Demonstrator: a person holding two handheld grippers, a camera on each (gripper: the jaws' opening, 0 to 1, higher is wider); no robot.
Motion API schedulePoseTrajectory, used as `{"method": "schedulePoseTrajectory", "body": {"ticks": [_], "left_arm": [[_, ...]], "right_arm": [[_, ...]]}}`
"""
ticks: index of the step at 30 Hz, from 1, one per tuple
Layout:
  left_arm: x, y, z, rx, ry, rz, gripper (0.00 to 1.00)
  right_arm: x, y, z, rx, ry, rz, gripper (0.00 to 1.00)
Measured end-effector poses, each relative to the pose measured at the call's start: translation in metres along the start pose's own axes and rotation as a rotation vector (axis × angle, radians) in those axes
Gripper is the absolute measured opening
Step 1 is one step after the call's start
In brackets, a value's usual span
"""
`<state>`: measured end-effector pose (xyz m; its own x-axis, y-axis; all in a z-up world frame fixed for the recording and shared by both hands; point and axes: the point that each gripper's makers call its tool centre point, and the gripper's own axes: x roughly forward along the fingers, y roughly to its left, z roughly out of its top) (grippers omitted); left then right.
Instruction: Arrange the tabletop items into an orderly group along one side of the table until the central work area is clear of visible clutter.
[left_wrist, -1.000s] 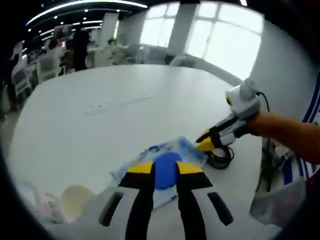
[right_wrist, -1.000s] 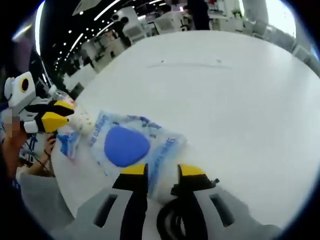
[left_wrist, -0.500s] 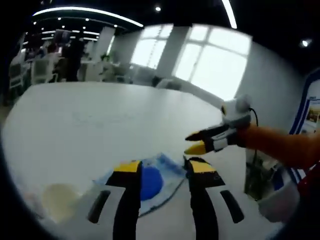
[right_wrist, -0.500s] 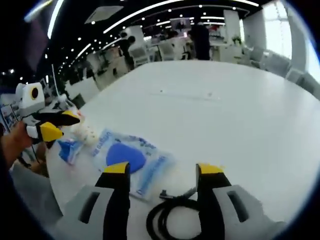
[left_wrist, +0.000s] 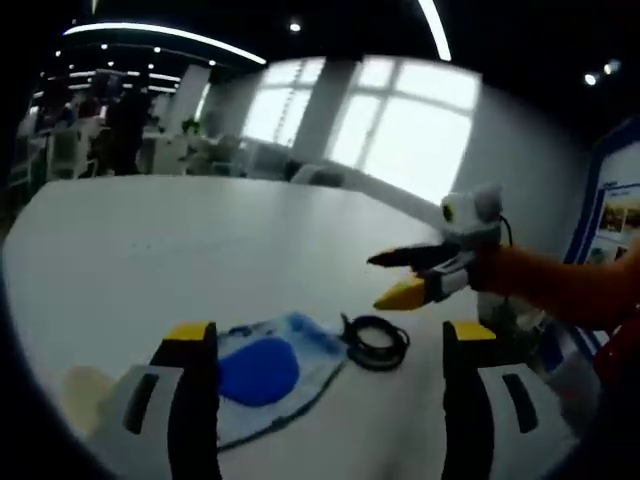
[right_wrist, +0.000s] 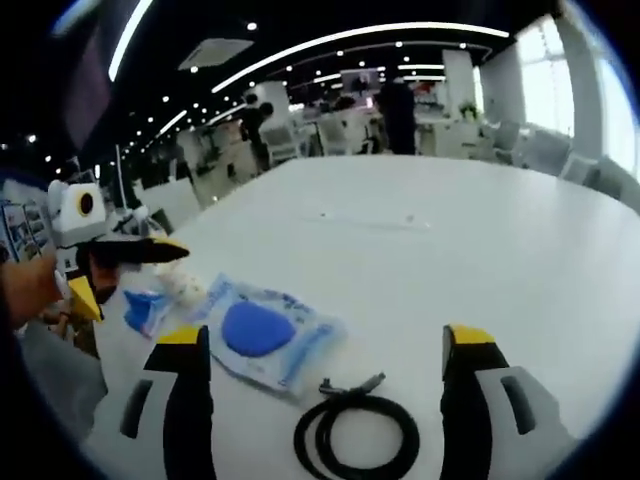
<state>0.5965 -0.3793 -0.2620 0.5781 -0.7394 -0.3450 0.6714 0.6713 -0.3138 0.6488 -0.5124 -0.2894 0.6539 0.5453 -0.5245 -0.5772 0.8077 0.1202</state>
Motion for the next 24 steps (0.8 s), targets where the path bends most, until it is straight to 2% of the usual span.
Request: {"method": "schedulePoseTrajectory", "body": {"ticks": [5, 12, 16, 24], "left_arm": [[0.012, -0.018, -0.006, 0.011, 0.025, -0.034, 0.93], [0.04, -0.053, -0.017, 0.034, 0.086, -0.095, 0.91], [0.053, -0.067, -0.025, 0.034, 0.113, -0.119, 0.9], [0.071, -0.089, -0.054, 0.014, 0.192, -0.163, 0.85]], "right_arm": [[-0.016, -0.014, -0.007, 0.007, -0.01, -0.024, 0.94], [-0.041, -0.045, -0.033, 0.046, 0.016, -0.089, 0.93], [-0.049, -0.055, -0.043, 0.063, 0.027, -0.106, 0.92], [-0.06, -0.066, -0.061, 0.09, 0.04, -0.124, 0.91]]}}
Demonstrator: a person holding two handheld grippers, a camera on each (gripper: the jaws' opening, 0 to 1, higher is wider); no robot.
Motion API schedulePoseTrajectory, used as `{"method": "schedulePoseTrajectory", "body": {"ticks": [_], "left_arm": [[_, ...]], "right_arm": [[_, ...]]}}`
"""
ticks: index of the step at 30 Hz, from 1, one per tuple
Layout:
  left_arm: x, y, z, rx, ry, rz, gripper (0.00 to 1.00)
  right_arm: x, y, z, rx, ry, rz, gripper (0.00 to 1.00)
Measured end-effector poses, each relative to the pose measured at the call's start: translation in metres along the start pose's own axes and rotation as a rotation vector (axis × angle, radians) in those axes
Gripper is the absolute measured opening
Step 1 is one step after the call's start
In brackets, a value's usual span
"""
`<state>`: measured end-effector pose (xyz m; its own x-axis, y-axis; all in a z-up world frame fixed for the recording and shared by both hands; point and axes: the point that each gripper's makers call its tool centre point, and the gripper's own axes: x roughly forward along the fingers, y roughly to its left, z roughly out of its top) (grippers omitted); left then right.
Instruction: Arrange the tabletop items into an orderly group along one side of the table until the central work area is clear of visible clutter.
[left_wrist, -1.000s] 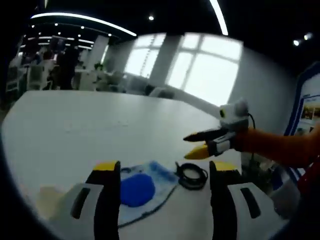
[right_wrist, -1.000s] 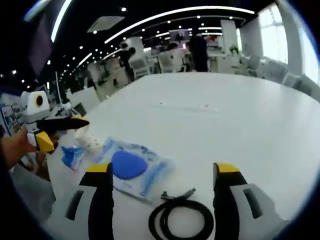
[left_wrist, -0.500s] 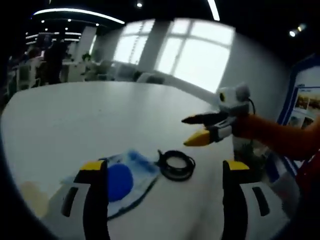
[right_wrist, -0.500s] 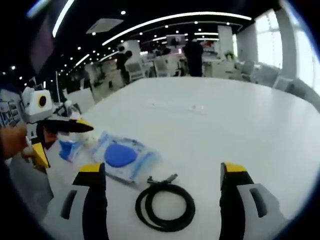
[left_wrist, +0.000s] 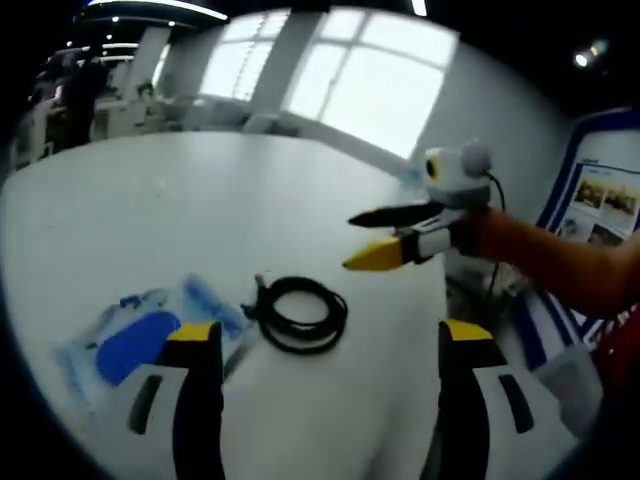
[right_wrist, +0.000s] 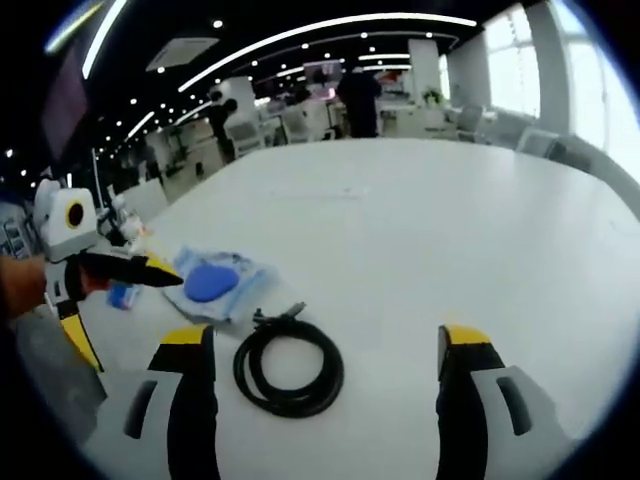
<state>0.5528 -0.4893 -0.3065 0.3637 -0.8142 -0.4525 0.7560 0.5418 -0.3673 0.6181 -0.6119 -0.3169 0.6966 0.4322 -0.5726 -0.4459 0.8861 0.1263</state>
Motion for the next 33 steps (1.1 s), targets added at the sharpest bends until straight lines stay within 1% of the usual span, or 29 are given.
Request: {"method": "schedulePoseTrajectory", "body": {"ticks": [4, 6, 9, 13, 14, 16, 18, 20, 21, 24, 26, 27, 28, 30, 33], "left_arm": [[0.015, -0.005, -0.012, -0.034, 0.034, -0.019, 0.83], [0.022, -0.004, -0.019, -0.06, 0.052, -0.016, 0.81], [0.029, -0.005, -0.023, -0.097, 0.06, -0.022, 0.77], [0.037, 0.003, -0.031, -0.125, 0.082, -0.004, 0.69], [0.039, 0.005, -0.032, -0.13, 0.082, -0.002, 0.67], [0.042, 0.009, -0.033, -0.14, 0.087, 0.0, 0.6], [0.044, 0.016, -0.035, -0.14, 0.09, 0.021, 0.51], [0.046, 0.02, -0.034, -0.157, 0.087, 0.031, 0.44], [0.047, 0.021, -0.034, -0.161, 0.086, 0.031, 0.39], [0.049, 0.026, -0.035, -0.182, 0.087, 0.043, 0.31], [0.05, 0.03, -0.036, -0.191, 0.091, 0.056, 0.26], [0.051, 0.031, -0.037, -0.192, 0.094, 0.06, 0.22], [0.051, 0.032, -0.037, -0.193, 0.1, 0.064, 0.21], [0.052, 0.033, -0.038, -0.192, 0.104, 0.069, 0.19], [0.056, 0.035, -0.038, -0.199, 0.116, 0.078, 0.19]], "right_arm": [[0.0, -0.005, -0.008, 0.011, 0.011, 0.001, 0.89], [0.001, -0.007, -0.012, 0.018, 0.019, 0.001, 0.88], [0.004, -0.008, -0.018, 0.028, 0.03, 0.01, 0.86], [0.011, -0.009, -0.028, 0.035, 0.062, 0.027, 0.8], [0.012, -0.009, -0.03, 0.035, 0.068, 0.028, 0.78], [0.016, -0.009, -0.034, 0.034, 0.088, 0.037, 0.73], [0.02, -0.006, -0.037, 0.035, 0.106, 0.056, 0.61], [0.024, -0.003, -0.038, 0.031, 0.119, 0.068, 0.47], [0.026, -0.002, -0.038, 0.027, 0.123, 0.071, 0.44], [0.034, 0.004, -0.04, 0.005, 0.149, 0.086, 0.37], [0.038, 0.005, -0.041, -0.005, 0.162, 0.09, 0.31], [0.04, 0.006, -0.042, -0.011, 0.17, 0.09, 0.29], [0.041, 0.007, -0.043, -0.017, 0.176, 0.09, 0.29], [0.045, 0.007, -0.043, -0.02, 0.181, 0.09, 0.3], [0.049, 0.007, -0.046, -0.024, 0.202, 0.092, 0.27]]}}
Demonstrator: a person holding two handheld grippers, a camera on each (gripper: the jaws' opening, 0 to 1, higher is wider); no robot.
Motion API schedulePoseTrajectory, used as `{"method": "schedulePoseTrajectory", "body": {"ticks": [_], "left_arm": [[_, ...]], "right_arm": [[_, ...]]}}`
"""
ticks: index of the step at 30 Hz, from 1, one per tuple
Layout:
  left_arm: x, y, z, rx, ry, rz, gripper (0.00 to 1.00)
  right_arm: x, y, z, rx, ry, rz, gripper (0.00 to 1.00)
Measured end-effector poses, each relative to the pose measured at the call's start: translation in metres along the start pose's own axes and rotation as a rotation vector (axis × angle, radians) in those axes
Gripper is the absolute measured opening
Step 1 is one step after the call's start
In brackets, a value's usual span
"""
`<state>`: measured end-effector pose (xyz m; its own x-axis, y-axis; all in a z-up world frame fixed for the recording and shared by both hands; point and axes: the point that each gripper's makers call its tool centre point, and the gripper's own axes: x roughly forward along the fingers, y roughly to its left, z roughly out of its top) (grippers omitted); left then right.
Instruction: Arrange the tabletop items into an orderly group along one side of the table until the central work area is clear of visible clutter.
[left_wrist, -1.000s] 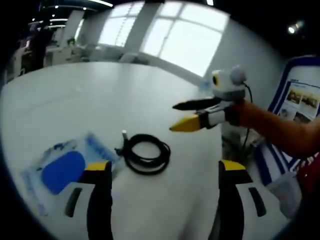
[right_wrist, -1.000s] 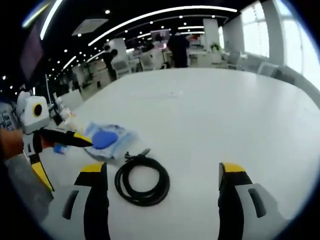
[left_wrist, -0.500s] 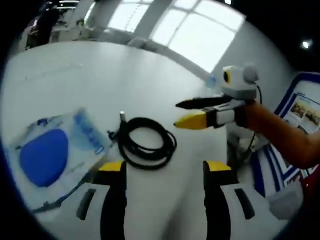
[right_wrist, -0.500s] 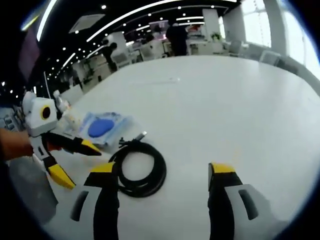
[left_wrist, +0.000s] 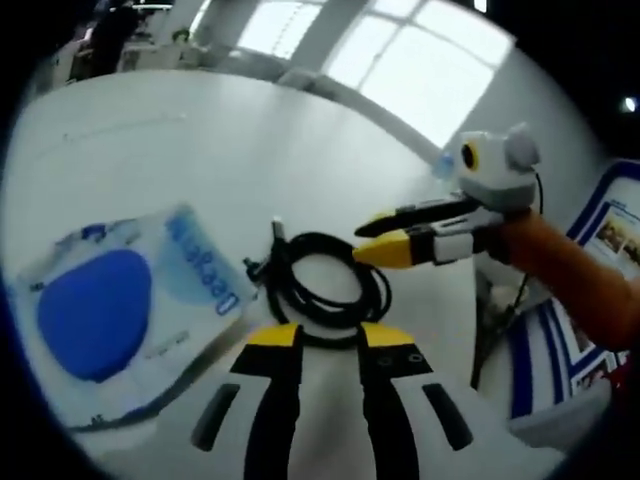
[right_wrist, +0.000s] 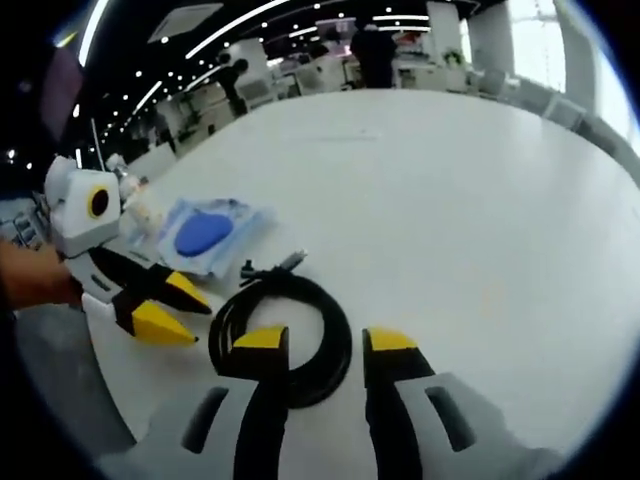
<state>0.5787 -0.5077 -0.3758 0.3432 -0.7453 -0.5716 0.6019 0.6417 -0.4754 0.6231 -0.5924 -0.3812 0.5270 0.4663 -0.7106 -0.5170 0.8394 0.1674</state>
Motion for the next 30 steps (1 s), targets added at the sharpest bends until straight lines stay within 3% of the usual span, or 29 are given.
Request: {"method": "schedulePoseTrajectory", "body": {"ticks": [11, 17, 22, 23, 30], "left_arm": [[0.013, 0.0, 0.0, -0.072, 0.017, 0.007, 0.2], [0.017, 0.001, -0.001, -0.115, 0.025, 0.011, 0.18], [0.018, 0.006, 0.0, -0.16, 0.029, 0.029, 0.13], [0.018, 0.007, -0.001, -0.162, 0.034, 0.035, 0.13], [0.016, 0.005, -0.001, -0.168, 0.04, 0.041, 0.09]], "right_arm": [[0.009, -0.002, -0.008, 0.02, 0.032, -0.003, 0.2], [0.01, -0.003, -0.009, 0.015, 0.031, -0.014, 0.17], [0.012, -0.003, -0.009, 0.0, 0.045, -0.03, 0.07], [0.012, -0.005, -0.009, -0.031, 0.046, -0.045, 0.07], [0.007, -0.003, -0.007, -0.008, 0.036, -0.058, 0.05]]}}
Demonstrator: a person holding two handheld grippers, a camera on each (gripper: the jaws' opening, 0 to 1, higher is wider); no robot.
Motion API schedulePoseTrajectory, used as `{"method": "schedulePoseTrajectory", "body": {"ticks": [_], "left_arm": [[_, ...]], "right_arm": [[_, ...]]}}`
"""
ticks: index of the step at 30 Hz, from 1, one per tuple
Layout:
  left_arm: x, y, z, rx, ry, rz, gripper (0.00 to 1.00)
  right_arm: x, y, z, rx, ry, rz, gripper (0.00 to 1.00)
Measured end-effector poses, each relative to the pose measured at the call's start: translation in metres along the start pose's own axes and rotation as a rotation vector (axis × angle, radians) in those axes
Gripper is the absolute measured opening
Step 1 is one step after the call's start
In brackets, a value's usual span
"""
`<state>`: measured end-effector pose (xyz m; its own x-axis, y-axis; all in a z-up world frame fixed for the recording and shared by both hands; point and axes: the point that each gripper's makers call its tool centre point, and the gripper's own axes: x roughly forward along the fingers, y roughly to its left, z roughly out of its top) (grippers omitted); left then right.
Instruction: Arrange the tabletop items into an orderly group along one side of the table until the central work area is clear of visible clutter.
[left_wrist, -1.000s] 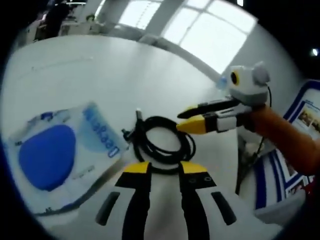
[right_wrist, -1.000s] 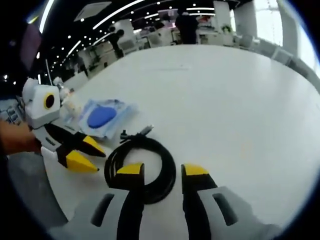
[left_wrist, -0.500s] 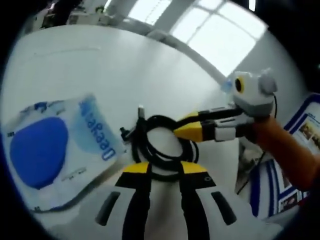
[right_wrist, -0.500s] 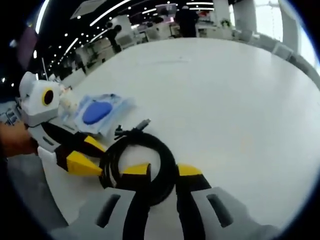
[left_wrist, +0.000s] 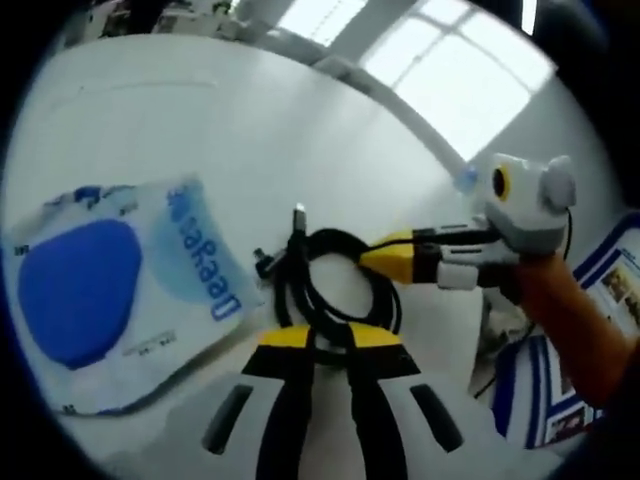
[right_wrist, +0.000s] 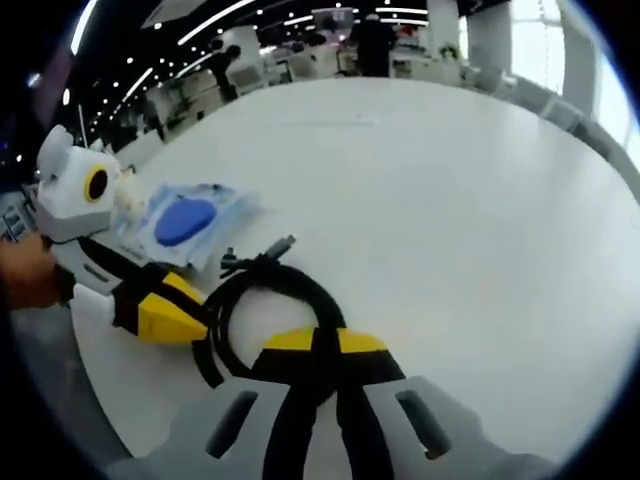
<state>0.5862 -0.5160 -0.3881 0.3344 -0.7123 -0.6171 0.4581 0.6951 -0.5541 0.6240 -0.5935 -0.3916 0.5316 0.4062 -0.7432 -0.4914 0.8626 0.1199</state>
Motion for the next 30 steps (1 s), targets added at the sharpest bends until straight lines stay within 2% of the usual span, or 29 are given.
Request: {"method": "schedulePoseTrajectory", "body": {"ticks": [8, 16, 24, 30], "left_arm": [[-0.01, -0.017, -0.002, 0.014, -0.007, -0.032, 0.07], [-0.022, -0.034, -0.013, 0.041, 0.003, -0.06, 0.07], [-0.024, -0.037, -0.029, 0.037, 0.032, -0.063, 0.07], [-0.017, -0.025, -0.031, 0.034, 0.053, -0.035, 0.07]], "right_arm": [[-0.021, 0.005, 0.005, 0.022, -0.023, 0.001, 0.04], [-0.042, 0.017, -0.004, 0.027, -0.015, 0.008, 0.04], [-0.046, 0.025, -0.02, 0.038, 0.009, 0.014, 0.04], [-0.038, 0.024, -0.031, 0.074, 0.042, 0.013, 0.04]]}}
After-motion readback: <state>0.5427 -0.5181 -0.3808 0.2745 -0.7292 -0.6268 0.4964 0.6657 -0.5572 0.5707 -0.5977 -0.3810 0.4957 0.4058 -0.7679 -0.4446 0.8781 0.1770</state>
